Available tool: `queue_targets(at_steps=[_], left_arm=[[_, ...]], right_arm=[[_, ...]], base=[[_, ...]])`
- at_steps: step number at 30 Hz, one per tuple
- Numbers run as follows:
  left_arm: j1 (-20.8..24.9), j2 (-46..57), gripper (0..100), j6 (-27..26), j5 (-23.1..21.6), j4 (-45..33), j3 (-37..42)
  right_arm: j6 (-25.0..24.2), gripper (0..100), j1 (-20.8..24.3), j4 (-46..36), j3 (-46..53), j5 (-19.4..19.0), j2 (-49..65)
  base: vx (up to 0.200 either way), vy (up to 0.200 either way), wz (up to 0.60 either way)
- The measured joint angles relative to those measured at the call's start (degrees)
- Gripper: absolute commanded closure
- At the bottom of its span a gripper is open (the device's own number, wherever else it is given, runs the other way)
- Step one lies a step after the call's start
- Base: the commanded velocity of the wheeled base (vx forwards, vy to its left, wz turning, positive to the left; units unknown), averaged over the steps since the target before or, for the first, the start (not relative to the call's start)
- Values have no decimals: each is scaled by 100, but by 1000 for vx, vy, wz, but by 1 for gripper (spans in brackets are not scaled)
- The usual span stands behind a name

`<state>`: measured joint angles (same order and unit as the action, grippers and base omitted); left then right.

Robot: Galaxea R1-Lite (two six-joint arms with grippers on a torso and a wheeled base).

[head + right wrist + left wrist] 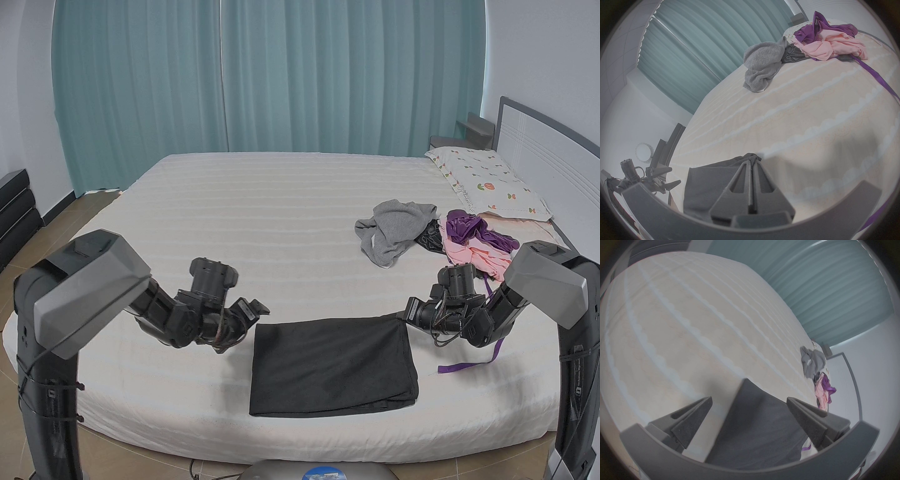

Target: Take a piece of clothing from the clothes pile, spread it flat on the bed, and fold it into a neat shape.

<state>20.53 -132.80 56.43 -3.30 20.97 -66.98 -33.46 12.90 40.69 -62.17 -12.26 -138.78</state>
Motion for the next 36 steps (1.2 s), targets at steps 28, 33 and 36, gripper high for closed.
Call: queue_targets(at_steps=[28,33,36], left_arm=[[339,-1150,100,-240,836,-83,-1303],[339,-1172,100,-148,1063,-34,-1329],[332,-1174,100,4,1109,-28,-1337]], right_arm=[[38,100,20,-18,-116,37,-59],[43,100,2,-66,-221,45,-89],[45,100,-2,-117,-327,77,-146]], base=[[0,0,0],[0,0,0],[0,0,0]])
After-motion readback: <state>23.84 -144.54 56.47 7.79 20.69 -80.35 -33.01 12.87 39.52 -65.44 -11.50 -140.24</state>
